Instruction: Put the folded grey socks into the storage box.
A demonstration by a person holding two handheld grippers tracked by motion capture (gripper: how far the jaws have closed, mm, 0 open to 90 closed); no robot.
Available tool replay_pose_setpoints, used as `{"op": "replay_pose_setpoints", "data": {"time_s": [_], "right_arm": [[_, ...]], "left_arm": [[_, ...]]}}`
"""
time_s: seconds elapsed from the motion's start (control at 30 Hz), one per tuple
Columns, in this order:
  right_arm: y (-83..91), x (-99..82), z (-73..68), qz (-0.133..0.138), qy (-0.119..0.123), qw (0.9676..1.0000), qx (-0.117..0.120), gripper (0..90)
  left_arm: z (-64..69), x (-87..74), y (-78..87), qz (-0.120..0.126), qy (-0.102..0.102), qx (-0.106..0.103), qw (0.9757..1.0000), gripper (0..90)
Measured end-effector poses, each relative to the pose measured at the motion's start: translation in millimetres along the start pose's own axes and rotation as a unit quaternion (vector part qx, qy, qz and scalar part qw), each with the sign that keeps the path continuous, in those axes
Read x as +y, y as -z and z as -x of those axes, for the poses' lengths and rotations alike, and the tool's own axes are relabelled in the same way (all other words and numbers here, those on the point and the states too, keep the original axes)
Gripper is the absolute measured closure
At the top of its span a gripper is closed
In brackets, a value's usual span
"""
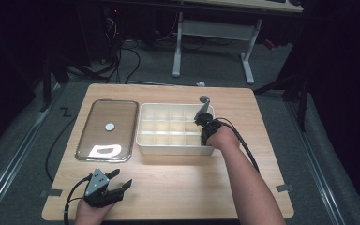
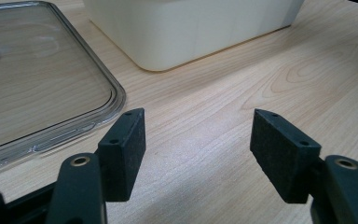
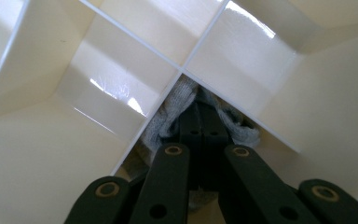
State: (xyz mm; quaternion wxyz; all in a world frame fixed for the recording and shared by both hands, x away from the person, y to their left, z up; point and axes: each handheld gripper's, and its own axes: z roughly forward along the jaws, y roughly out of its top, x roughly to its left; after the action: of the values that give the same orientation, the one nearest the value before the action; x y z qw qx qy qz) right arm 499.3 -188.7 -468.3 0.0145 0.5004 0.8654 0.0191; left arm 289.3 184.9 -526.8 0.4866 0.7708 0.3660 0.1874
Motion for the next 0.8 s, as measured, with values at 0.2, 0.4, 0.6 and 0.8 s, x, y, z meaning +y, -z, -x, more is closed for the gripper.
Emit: {"op": "replay_pose_setpoints", "data": {"time_s": [0.2, 0.4, 0.6, 0.8], "right_arm": [[-1.2, -0.6, 1.3, 0.003, -0.003, 1.0, 0.006, 90.0], [-1.2, -2.9, 0.8, 0.011, 0.003, 0.9999, 0.002, 90.0], [1.7, -6.8, -0.2, 0.023, -0.001, 0.9997, -0.001, 90.0], [12.9, -10.6, 0.1, 0.036, 0.005, 0.9993, -0.013, 90.0]], "left_arm": [[1.0, -0.2, -0.4, -0.003, -0.001, -0.003, 1.0, 36.2], [2.9, 0.2, -2.3, -0.008, -0.007, -0.005, 0.9999, 36.2], [4.4, 0.7, -2.5, -0.008, -0.015, -0.004, 0.9998, 36.1], [5.1, 2.6, -3.3, -0.014, -0.022, 0.0, 0.9997, 36.1]]}}
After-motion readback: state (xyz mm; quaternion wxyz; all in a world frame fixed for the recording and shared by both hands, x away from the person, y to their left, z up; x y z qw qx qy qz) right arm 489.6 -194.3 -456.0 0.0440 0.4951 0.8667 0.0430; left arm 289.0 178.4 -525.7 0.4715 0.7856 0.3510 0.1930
